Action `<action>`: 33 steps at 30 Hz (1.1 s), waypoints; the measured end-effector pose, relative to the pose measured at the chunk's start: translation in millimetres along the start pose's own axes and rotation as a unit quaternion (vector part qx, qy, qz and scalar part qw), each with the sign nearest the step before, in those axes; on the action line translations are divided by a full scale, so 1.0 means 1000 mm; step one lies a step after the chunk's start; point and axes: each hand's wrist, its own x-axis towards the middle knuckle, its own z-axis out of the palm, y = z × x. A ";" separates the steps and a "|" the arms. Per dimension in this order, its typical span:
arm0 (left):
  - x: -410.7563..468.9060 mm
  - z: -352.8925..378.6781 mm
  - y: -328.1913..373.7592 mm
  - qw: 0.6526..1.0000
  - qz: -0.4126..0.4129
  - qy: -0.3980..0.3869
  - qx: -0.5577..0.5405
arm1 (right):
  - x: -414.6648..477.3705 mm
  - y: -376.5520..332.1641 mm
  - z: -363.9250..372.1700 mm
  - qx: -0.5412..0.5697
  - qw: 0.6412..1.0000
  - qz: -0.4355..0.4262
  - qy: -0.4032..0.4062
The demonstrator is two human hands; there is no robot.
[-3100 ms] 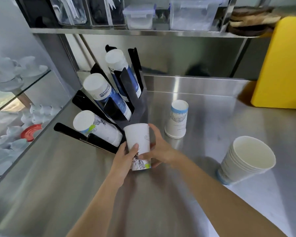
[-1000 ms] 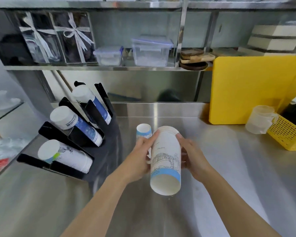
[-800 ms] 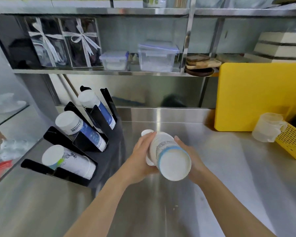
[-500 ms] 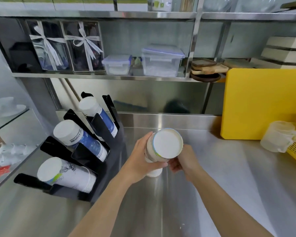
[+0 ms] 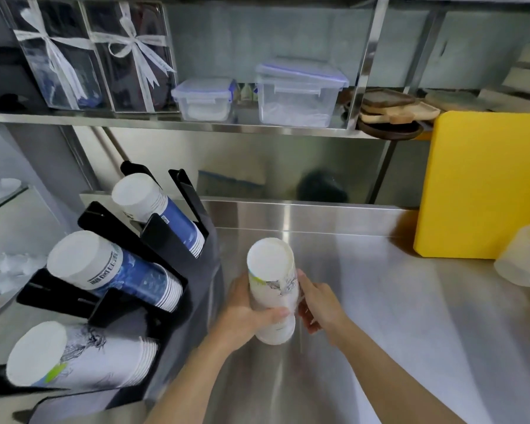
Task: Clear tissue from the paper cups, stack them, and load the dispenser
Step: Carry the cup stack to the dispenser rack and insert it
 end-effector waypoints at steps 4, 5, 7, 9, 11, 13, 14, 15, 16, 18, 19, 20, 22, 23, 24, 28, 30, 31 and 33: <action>0.000 0.006 -0.020 0.996 -0.052 -0.053 0.043 | 0.009 0.024 0.004 -0.083 0.995 0.035 -0.033; -0.003 0.008 -0.027 0.993 -0.072 -0.069 0.060 | 0.010 0.034 0.007 -0.113 0.992 0.044 -0.039; -0.008 0.011 -0.041 0.988 -0.112 -0.071 0.084 | 0.010 0.049 0.012 -0.128 0.990 0.043 -0.038; -0.012 0.012 -0.048 0.987 -0.134 -0.057 0.069 | 0.009 0.053 0.014 -0.092 0.996 0.011 -0.016; -0.016 0.013 -0.046 0.986 -0.159 -0.056 0.020 | 0.006 0.047 0.014 -0.035 0.999 -0.001 -0.017; -0.020 0.014 -0.044 0.984 -0.166 -0.057 -0.026 | 0.002 0.045 0.018 -0.007 0.999 0.007 -0.046; -0.022 0.015 -0.043 0.984 -0.163 -0.054 -0.042 | -0.001 0.044 0.021 0.018 0.998 0.013 -0.054; -0.025 0.016 -0.044 0.983 -0.164 -0.047 -0.059 | -0.005 0.043 0.024 0.058 0.996 0.023 -0.061; -0.029 0.018 -0.045 0.982 -0.170 -0.036 -0.079 | -0.009 0.041 0.027 0.098 0.992 0.037 -0.065; -0.040 0.020 -0.039 0.978 -0.173 -0.011 -0.117 | -0.016 0.038 0.032 0.149 0.986 0.045 -0.058; -0.044 0.019 -0.033 0.979 -0.162 0.004 -0.128 | -0.020 0.034 0.034 0.159 0.985 0.042 -0.054; -0.047 0.017 -0.026 0.981 -0.146 0.020 -0.129 | -0.025 0.027 0.035 0.165 0.984 0.034 -0.052; -0.050 0.009 -0.008 0.986 -0.096 0.056 -0.125 | -0.036 0.011 0.039 0.169 0.985 0.006 -0.042; -0.052 0.005 0.003 0.987 -0.071 0.072 -0.124 | -0.042 0.000 0.040 0.172 0.984 -0.014 -0.038; -0.054 -0.001 0.015 0.988 -0.048 0.085 -0.123 | -0.049 -0.012 0.042 0.172 0.984 -0.037 -0.034; -0.072 -0.025 0.058 0.982 0.047 0.143 -0.111 | -0.081 -0.064 0.052 0.171 0.977 -0.127 -0.012; -0.085 -0.040 0.079 0.977 0.084 0.173 -0.097 | -0.100 -0.086 0.062 0.198 0.966 -0.160 -0.039; -0.093 -0.048 0.090 0.974 0.098 0.187 -0.084 | -0.109 -0.095 0.068 0.211 0.960 -0.172 -0.057; -0.107 -0.069 0.105 0.969 0.117 0.209 -0.058 | -0.124 -0.112 0.082 0.225 0.952 -0.193 -0.083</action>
